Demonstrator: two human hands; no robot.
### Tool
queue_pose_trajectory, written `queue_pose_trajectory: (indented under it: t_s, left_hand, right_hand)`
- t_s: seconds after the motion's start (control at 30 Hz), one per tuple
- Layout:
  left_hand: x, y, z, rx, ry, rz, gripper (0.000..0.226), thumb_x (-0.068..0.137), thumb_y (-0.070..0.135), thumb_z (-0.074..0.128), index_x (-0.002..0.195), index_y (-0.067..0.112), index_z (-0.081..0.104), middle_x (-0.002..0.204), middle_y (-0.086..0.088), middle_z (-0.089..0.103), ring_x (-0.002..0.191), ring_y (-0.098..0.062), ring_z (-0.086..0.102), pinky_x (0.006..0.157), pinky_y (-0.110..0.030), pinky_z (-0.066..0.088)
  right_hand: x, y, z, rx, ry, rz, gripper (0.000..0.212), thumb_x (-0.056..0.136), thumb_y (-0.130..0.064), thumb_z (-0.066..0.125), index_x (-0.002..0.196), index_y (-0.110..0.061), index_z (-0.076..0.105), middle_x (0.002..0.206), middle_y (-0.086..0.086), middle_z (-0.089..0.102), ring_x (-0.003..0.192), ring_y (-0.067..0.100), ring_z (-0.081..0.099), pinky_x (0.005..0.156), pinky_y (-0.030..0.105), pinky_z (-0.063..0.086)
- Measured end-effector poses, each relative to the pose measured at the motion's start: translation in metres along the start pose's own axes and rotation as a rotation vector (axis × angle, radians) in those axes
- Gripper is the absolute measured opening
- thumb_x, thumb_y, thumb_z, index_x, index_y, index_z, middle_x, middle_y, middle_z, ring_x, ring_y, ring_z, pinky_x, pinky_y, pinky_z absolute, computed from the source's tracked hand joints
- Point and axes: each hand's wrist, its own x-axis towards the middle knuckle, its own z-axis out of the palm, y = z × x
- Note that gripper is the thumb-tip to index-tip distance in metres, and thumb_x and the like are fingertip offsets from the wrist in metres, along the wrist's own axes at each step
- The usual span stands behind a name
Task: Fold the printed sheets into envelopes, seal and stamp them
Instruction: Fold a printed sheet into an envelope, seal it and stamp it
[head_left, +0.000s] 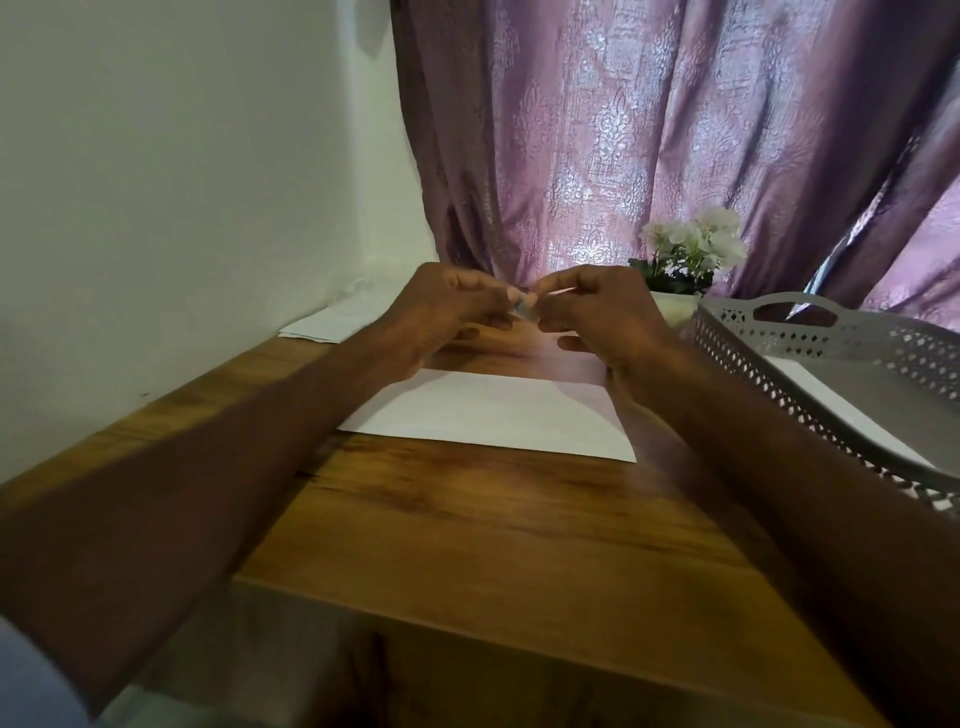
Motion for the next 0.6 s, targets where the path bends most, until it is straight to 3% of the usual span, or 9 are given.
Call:
queue_pose_trajectory:
  t_s: [0.13, 0.27, 0.4, 0.5, 0.6]
  left_hand:
    - [0.0, -0.003, 0.0, -0.023, -0.031, 0.044, 0.02, 0.09, 0.022, 0.08, 0.106, 0.01, 0.082, 0.093, -0.006, 0.082, 0.082, -0.018, 0.078, 0.079, -0.023, 0.06]
    - [0.0, -0.004, 0.003, -0.044, -0.03, 0.069, 0.023, 0.088, 0.019, 0.082, 0.11, 0.012, 0.08, 0.089, -0.003, 0.082, 0.075, -0.015, 0.078, 0.069, -0.018, 0.058]
    - [0.004, -0.01, -0.002, 0.02, -0.037, 0.075, 0.02, 0.087, 0.02, 0.084, 0.106, 0.014, 0.08, 0.087, -0.001, 0.081, 0.076, -0.013, 0.078, 0.068, -0.016, 0.058]
    - [0.006, -0.016, -0.003, 0.213, -0.176, 0.115, 0.013, 0.087, 0.029, 0.084, 0.097, 0.021, 0.083, 0.089, 0.005, 0.081, 0.083, -0.007, 0.075, 0.076, -0.015, 0.058]
    - [0.003, -0.018, -0.001, 0.427, -0.378, 0.224, 0.013, 0.085, 0.045, 0.083, 0.093, 0.035, 0.083, 0.093, 0.015, 0.078, 0.085, 0.001, 0.068, 0.074, -0.016, 0.049]
  right_hand:
    - [-0.001, 0.0, -0.001, -0.066, 0.01, -0.043, 0.022, 0.08, -0.007, 0.084, 0.1, -0.004, 0.078, 0.09, 0.02, 0.077, 0.07, 0.021, 0.071, 0.056, 0.024, 0.052]
    - [0.0, -0.002, -0.003, -0.132, -0.044, -0.01, 0.014, 0.087, -0.007, 0.079, 0.102, -0.008, 0.078, 0.088, 0.012, 0.074, 0.07, 0.017, 0.066, 0.061, 0.027, 0.054]
    - [0.004, 0.0, -0.006, -0.092, -0.099, 0.14, 0.01, 0.093, -0.002, 0.07, 0.097, -0.01, 0.076, 0.082, 0.009, 0.066, 0.073, 0.017, 0.059, 0.072, 0.034, 0.056]
    - [0.007, 0.001, -0.012, 0.022, -0.127, 0.28, 0.013, 0.09, -0.005, 0.072, 0.104, -0.003, 0.074, 0.081, 0.008, 0.064, 0.072, 0.016, 0.06, 0.081, 0.039, 0.059]
    - [0.006, 0.003, -0.016, 0.018, -0.105, 0.285, 0.016, 0.084, -0.012, 0.081, 0.097, -0.006, 0.076, 0.081, 0.005, 0.07, 0.073, 0.017, 0.066, 0.075, 0.037, 0.061]
